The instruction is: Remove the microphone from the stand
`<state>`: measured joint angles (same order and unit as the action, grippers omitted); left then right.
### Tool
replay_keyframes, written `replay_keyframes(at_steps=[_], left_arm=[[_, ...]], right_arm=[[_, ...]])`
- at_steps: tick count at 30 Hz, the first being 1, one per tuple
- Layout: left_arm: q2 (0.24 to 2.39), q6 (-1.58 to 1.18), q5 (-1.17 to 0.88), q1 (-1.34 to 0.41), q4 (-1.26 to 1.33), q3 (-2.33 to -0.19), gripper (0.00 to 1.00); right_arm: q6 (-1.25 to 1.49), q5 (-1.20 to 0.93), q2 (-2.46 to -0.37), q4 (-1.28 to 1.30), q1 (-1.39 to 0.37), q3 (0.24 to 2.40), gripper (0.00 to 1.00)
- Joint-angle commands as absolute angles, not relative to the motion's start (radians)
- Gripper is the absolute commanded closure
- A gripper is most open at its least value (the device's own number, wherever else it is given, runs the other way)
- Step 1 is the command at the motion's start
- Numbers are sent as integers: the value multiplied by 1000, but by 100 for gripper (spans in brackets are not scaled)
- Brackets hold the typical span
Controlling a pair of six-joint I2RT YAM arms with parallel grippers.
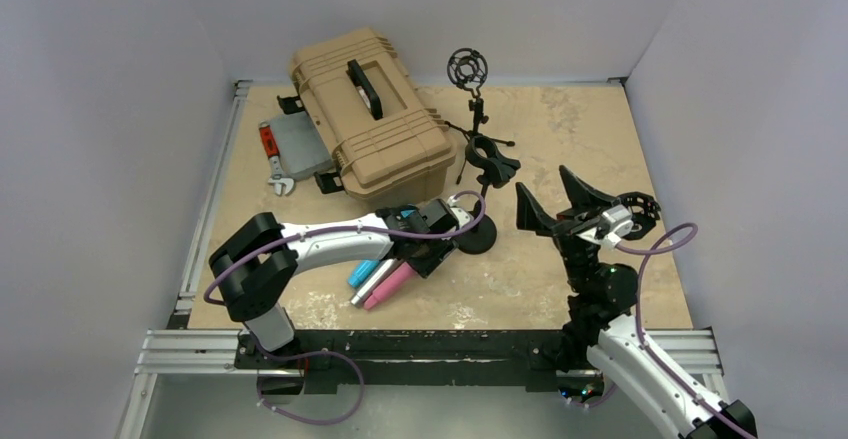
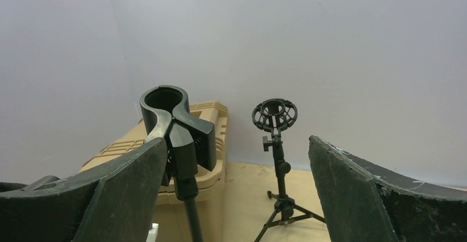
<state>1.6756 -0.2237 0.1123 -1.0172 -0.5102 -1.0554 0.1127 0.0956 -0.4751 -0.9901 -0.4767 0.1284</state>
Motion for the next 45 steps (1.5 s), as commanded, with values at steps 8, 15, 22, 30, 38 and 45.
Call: replay_keyframes(at_steps=[8, 15, 22, 30, 38, 45], left_arm=[[1661, -211, 141, -1022, -460, -1051, 43], [1631, -217, 133, -1022, -471, -1051, 41], [1446, -225, 104, -1022, -542, -1066, 33], [1106, -138, 107, -1022, -657, -1151, 24], [907, 59, 306, -1020, -594, -1318, 19], [760, 170, 412, -1019, -362, -1106, 16]], right_arm=[[122, 109, -491, -1012, -473, 133, 2], [124, 109, -494, -1004, -474, 140, 2], [141, 113, -505, -978, -474, 153, 1], [267, 84, -469, -680, -474, 292, 1], [409, 94, -396, -128, -474, 579, 1], [359, 3, -670, 142, -474, 936, 5]])
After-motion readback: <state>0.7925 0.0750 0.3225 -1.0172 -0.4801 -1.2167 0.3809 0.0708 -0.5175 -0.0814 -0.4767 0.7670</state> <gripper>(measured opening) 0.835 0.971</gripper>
